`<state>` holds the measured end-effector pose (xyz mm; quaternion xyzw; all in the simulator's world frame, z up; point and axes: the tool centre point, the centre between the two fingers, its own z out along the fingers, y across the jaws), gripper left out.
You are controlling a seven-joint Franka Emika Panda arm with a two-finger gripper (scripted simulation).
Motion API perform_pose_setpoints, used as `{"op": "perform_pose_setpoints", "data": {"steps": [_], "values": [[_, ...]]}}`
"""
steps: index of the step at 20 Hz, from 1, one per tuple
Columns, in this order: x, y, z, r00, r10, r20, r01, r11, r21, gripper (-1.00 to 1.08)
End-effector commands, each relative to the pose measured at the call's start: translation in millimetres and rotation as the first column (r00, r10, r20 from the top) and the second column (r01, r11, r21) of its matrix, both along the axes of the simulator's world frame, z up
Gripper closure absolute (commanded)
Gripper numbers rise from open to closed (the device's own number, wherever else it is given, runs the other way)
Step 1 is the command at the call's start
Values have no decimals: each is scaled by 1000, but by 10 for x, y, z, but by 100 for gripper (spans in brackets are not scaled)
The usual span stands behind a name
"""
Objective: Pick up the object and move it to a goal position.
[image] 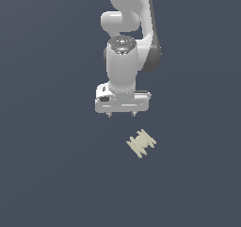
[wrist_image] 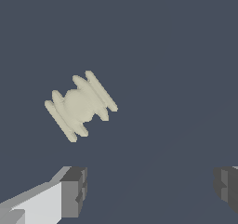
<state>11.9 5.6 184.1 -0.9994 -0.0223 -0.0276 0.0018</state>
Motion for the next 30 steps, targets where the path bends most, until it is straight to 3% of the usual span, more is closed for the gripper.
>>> {"op": "perform_pose_setpoints", "data": {"steps": [1,15,30], "values": [[0,0,0,1000,0,0,0,1000,0,-92],[-30,117,-67,997,72,-22,-73,997,-18,-92],[105,278,-264,992,-122,-29,122,992,-3,-92]]}}
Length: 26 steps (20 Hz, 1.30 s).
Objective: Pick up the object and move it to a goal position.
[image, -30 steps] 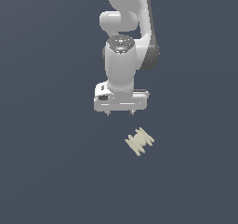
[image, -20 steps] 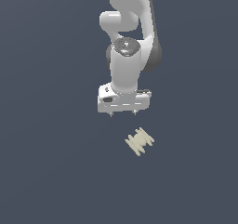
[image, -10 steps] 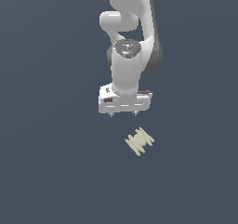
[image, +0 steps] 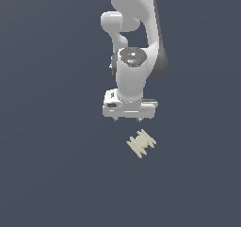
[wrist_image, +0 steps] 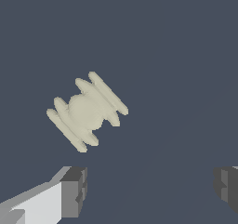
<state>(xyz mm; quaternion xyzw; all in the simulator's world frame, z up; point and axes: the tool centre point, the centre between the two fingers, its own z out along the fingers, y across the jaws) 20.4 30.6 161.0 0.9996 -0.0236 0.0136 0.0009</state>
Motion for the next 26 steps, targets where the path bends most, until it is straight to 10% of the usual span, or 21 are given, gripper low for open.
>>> {"op": "perform_pose_setpoints", "data": {"steps": [1,13,26], "values": [[35,46,-57,999,-54,-2,54,999,3,-92],[209,302,-378,940,-342,-16,342,940,13,-92],[353,589,-741,790,-613,-27,613,790,8,-92]]}}
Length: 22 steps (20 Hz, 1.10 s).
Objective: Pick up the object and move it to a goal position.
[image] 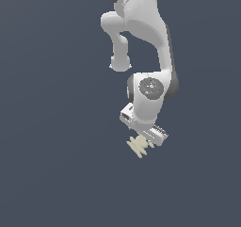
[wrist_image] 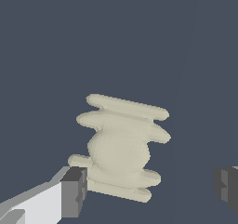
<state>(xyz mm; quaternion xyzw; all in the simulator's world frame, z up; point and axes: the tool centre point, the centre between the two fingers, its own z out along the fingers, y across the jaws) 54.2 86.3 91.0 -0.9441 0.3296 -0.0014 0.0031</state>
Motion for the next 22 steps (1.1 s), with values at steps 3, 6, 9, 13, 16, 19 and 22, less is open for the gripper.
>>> {"op": "perform_pose_setpoints", "data": {"steps": [3,6,9,13,16,19,22], "values": [[37,86,-110,996,-92,-2,92,996,-2,-92],[53,131,-165,990,-138,-3,138,990,-3,-92],[65,164,-208,985,-172,-4,172,985,-4,-92],[74,193,-244,980,-200,-5,200,980,-5,-92],[77,202,-255,978,-209,-5,209,978,-5,-92],[75,201,-257,979,-206,-5,206,979,-5,-92],[74,201,-314,979,-206,-5,206,979,-5,-92]]}}
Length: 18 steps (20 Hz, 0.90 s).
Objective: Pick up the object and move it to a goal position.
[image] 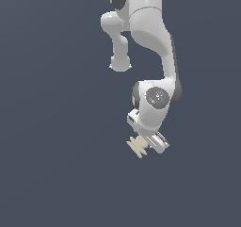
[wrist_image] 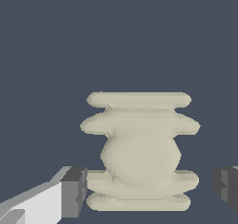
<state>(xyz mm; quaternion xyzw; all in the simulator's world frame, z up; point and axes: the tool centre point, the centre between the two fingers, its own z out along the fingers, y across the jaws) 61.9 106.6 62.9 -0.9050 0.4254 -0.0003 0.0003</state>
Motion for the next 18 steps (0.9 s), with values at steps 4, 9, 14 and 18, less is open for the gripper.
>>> {"op": "perform_pose_setpoints", "data": {"steps": [4,9,14,18], "values": [[-9,-2,-212,1000,-2,-1,2,1000,0,-92],[-14,-3,-440,1000,-4,-1,4,1000,0,-92],[-1,0,-476,1000,-4,-1,4,1000,0,-92],[-1,0,-476,1000,-4,-1,4,1000,0,108]]}}
